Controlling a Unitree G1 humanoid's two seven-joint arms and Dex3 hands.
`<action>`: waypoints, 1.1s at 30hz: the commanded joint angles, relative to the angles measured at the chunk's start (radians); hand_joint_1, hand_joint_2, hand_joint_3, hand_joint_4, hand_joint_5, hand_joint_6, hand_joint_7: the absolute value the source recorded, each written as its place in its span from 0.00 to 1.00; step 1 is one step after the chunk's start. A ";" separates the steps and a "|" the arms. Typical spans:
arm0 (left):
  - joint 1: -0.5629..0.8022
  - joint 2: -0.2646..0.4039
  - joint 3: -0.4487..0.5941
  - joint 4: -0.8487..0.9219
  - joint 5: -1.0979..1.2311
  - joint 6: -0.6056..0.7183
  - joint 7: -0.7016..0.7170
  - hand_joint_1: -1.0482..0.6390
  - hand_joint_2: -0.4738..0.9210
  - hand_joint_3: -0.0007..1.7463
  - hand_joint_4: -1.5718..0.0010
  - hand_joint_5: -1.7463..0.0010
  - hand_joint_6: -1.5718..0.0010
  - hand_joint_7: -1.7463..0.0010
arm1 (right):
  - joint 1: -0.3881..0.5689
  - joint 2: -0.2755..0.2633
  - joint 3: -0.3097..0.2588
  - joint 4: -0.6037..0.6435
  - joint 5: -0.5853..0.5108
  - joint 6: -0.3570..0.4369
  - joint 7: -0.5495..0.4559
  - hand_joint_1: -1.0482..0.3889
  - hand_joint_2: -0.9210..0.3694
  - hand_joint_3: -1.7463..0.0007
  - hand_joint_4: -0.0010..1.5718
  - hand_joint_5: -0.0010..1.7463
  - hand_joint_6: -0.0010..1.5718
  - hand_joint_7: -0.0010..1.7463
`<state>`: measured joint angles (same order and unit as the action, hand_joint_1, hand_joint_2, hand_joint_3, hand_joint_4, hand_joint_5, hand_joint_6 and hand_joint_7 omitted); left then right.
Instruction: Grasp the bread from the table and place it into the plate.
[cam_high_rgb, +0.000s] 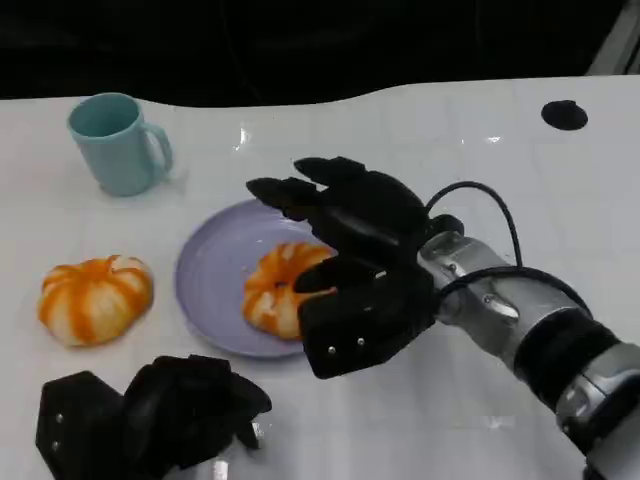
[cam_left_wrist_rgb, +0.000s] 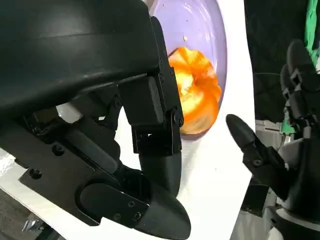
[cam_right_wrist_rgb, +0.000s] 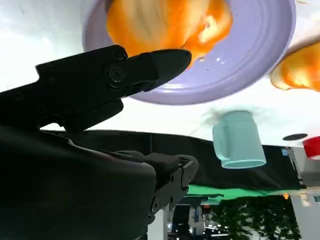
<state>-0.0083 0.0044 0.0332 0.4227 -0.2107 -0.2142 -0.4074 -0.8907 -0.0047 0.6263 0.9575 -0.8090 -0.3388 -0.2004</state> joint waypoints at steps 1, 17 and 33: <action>0.010 0.014 0.000 0.007 0.012 0.010 0.007 0.00 0.79 0.14 0.43 0.13 0.03 0.76 | 0.030 -0.043 -0.003 -0.054 0.010 -0.012 0.004 0.15 0.00 0.90 0.03 0.04 0.08 0.01; 0.002 0.012 0.002 0.023 0.006 -0.001 -0.002 0.00 0.79 0.14 0.43 0.13 0.03 0.77 | 0.238 -0.269 -0.046 -0.369 -0.017 -0.165 -0.111 0.30 0.02 0.99 0.16 0.15 0.24 0.06; -0.008 0.014 0.004 0.038 0.010 -0.013 0.000 0.00 0.79 0.14 0.43 0.14 0.03 0.77 | 0.430 -0.396 -0.146 -0.461 -0.041 -0.363 -0.411 0.53 0.05 0.99 0.44 0.39 0.55 0.13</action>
<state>-0.0208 0.0032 0.0347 0.4451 -0.2107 -0.2271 -0.4075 -0.4912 -0.3726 0.5092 0.5200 -0.8504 -0.6832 -0.5723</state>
